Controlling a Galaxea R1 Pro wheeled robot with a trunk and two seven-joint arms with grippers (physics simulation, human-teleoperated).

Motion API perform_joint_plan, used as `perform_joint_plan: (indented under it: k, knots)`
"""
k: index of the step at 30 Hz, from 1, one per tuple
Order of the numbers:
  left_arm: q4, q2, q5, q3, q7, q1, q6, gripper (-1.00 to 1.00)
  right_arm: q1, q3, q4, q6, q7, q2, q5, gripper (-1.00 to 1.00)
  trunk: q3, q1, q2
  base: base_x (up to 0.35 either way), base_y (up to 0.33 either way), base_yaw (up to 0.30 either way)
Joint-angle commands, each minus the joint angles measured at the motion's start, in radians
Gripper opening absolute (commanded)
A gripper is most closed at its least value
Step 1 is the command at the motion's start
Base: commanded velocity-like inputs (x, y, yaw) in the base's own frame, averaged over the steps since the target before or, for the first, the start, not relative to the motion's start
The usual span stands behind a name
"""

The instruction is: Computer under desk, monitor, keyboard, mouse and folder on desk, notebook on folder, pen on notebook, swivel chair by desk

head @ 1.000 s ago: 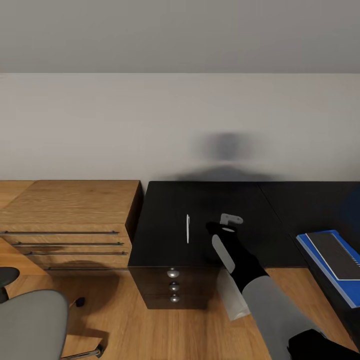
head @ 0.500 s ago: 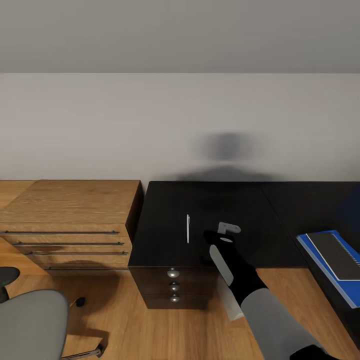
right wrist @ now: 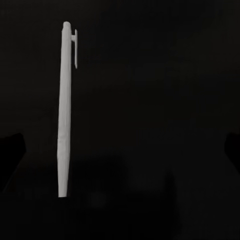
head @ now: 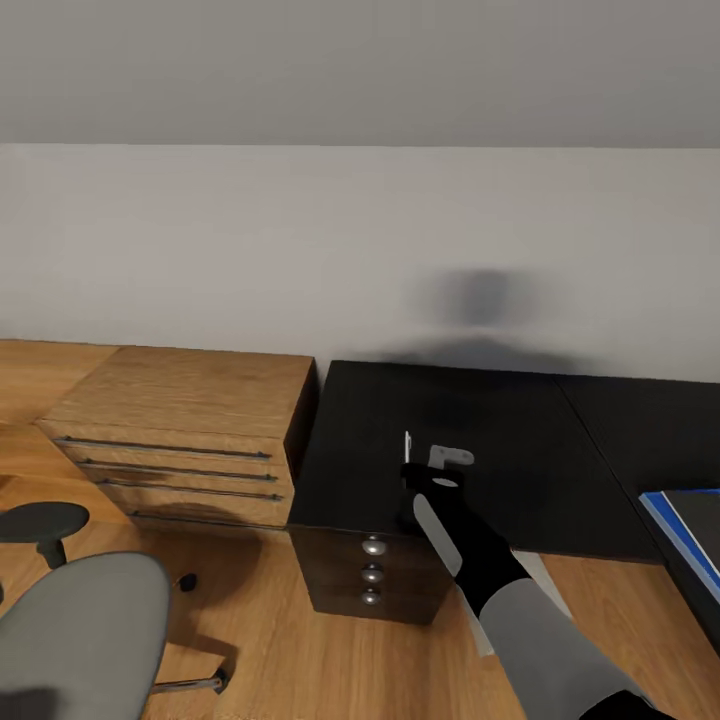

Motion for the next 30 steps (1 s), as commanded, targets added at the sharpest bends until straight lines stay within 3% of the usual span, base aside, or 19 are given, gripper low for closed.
perform_joint_plan:
  k: [1,11,30]
  knots:
    - [0.0,0.001,0.011,-0.006,0.005,-0.001,-0.008,1.0,-0.001,0.007,-0.002,0.004,-0.008,0.0,-0.007,1.0,-0.001,0.0,-0.001,0.0,0.0,0.265]
    - [0.0,0.001,0.012,-0.007,0.005,-0.001,-0.008,1.0,0.0,0.014,-0.003,0.004,-0.008,-0.001,-0.007,1.0,-0.001,0.0,-0.001,0.0,0.0,0.237]
    - [-0.009,-0.014,0.008,0.008,0.015,-0.001,-0.016,1.0,0.025,0.018,0.016,-0.018,-0.009,-0.007,0.001,1.0,-0.001,0.0,-0.001,0.0,0.0,0.011]
